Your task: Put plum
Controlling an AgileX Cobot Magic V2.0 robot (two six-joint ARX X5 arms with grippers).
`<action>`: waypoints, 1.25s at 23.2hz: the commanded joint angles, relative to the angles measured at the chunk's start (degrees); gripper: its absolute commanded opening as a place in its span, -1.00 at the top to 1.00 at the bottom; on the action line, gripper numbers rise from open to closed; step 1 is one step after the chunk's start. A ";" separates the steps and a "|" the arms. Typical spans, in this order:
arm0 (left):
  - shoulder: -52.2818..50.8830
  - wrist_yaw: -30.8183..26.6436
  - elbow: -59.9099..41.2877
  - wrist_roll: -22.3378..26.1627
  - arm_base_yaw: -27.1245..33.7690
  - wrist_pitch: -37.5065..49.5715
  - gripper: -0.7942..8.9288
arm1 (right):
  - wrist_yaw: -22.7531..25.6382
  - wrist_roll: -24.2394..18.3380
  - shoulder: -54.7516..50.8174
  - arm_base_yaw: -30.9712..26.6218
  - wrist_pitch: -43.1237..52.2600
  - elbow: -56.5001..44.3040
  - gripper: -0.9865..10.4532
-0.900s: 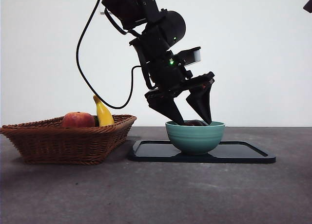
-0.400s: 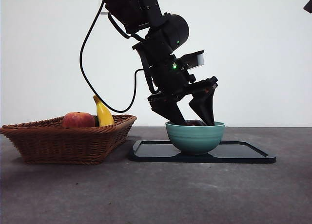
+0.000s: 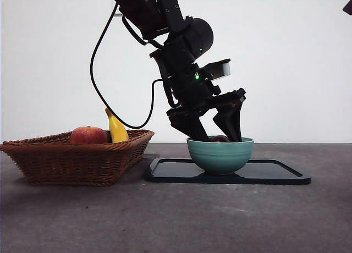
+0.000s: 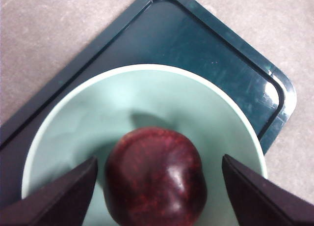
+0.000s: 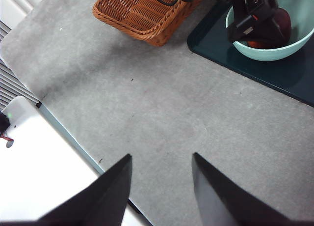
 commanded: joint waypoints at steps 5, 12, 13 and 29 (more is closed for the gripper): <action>2.45 -0.26 1.81 0.48 -0.61 0.13 0.01 | 0.02 -0.09 0.33 0.35 0.20 0.48 0.49; 3.28 -0.28 1.81 0.70 -0.81 -0.39 0.22 | 0.02 -0.11 0.33 0.35 0.20 0.48 0.49; 3.26 -0.28 1.84 0.70 -0.81 -0.09 0.23 | 0.02 -0.22 0.33 0.35 0.22 0.48 0.49; 3.10 -0.22 27.93 -1.86 1.01 -15.93 0.40 | 0.22 -0.87 0.22 0.28 0.20 0.48 0.49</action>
